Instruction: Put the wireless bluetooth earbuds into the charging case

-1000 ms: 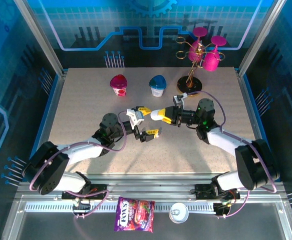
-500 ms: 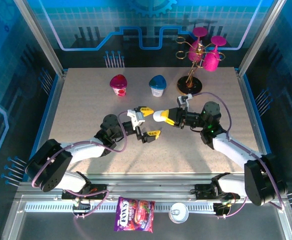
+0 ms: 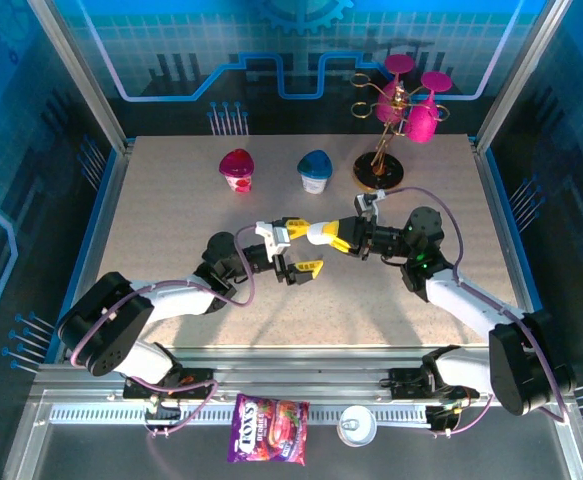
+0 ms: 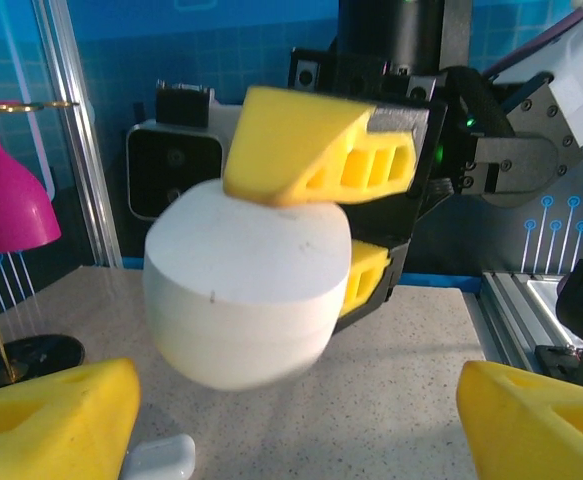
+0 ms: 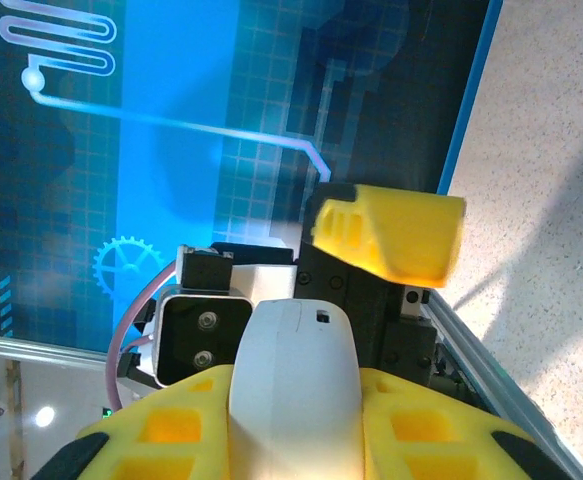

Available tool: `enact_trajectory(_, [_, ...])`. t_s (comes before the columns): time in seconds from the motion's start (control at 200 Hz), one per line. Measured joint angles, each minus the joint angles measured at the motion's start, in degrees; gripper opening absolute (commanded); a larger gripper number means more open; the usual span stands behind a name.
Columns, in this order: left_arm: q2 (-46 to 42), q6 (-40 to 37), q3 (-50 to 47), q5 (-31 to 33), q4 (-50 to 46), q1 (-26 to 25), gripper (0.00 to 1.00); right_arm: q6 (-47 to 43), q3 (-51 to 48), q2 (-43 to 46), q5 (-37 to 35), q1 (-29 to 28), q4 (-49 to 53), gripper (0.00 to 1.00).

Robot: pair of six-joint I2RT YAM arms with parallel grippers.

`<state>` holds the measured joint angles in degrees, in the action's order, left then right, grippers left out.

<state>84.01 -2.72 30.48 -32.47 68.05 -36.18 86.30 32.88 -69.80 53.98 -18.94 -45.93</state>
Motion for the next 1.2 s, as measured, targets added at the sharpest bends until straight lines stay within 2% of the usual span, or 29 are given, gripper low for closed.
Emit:
enact_trajectory(0.255, [0.7, 1.38, 0.0, 0.0, 3.98, -0.04, 0.62, 1.84, -0.96, 0.0, -0.63, -0.17, -0.72, 0.16])
enact_trajectory(0.5, [1.97, 1.18, 0.13, 0.04, 4.72, -0.04, 0.54, 5.51, -1.81, -0.76, -1.05, -1.05, -4.52, 0.16])
enact_trajectory(0.84, [2.75, 1.18, 0.13, 0.26, 4.72, 0.02, 0.48, 10.16, -2.97, -3.56, -1.01, -1.68, -11.19, 0.16])
enact_trajectory(1.201, [2.78, 1.33, 0.13, 0.44, 4.76, 0.0, 0.52, 11.21, -3.32, -4.44, -1.11, -1.73, -13.33, 0.16])
